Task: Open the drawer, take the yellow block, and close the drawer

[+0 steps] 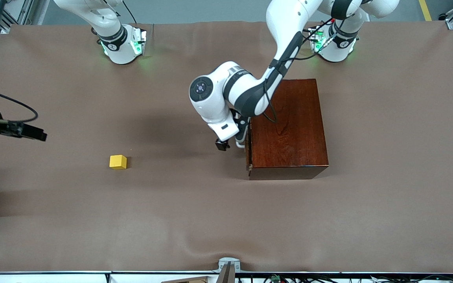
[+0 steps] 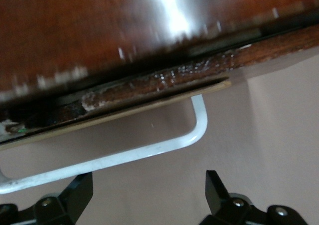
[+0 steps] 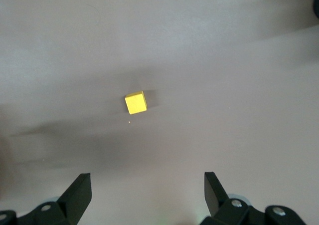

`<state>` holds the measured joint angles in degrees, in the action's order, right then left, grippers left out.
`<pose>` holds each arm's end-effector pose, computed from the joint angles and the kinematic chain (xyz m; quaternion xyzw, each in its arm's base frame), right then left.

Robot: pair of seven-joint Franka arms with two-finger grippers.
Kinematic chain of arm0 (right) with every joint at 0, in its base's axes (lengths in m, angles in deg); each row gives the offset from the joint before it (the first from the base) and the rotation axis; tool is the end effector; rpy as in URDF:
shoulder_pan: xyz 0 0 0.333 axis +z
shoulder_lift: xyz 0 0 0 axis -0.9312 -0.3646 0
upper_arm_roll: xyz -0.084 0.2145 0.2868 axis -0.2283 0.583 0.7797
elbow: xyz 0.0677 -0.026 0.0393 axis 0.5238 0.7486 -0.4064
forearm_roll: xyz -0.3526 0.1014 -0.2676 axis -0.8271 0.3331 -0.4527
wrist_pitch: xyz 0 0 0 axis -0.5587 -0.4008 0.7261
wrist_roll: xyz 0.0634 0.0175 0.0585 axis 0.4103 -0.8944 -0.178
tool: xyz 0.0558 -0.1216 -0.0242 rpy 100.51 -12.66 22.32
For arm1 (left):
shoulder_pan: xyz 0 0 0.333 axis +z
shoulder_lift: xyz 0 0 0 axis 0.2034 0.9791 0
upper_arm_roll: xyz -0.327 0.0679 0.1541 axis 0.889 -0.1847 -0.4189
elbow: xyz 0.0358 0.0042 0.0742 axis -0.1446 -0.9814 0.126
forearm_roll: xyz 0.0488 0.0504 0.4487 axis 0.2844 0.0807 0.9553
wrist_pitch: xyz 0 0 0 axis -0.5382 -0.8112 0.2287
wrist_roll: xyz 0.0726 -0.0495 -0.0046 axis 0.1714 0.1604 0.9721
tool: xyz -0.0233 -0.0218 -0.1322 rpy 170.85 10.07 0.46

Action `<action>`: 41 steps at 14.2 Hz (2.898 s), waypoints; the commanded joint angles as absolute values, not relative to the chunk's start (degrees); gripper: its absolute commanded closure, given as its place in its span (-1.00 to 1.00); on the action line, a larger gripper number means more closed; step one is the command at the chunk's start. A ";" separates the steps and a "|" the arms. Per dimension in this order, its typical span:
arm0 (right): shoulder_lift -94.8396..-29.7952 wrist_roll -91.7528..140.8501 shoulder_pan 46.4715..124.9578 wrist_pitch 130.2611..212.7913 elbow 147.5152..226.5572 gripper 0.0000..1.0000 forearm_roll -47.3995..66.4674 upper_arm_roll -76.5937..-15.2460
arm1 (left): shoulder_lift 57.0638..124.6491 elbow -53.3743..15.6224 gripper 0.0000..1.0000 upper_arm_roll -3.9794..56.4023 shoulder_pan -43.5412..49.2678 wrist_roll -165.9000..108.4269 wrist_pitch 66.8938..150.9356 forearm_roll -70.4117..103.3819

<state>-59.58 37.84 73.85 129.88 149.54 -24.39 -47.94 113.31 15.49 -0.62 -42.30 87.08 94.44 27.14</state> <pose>0.7055 0.0010 0.6450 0.9940 -0.0832 -0.0716 0.0014 0.5619 -0.6150 0.2723 -0.7929 -0.5984 -0.0614 0.0970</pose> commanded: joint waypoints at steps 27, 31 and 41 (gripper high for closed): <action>-38.24 31.17 72.75 135.18 169.93 -1.00 -29.42 -46.09 | 61.90 -12.77 -1.00 -0.29 -7.35 1.24 80.18 25.30; -38.24 28.79 72.83 135.27 169.93 -1.00 -29.51 -46.10 | 61.37 -12.68 -1.00 8.28 6.68 -20.55 79.29 25.48; -38.33 29.05 72.40 135.45 169.93 -1.00 -28.98 -46.18 | 59.43 -9.96 -1.00 19.84 16.04 -27.54 78.32 26.18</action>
<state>-37.71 29.71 72.70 136.08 171.31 -28.48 -46.31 59.78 -11.33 19.17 14.30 -26.13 79.24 26.06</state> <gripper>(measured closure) 0.000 0.000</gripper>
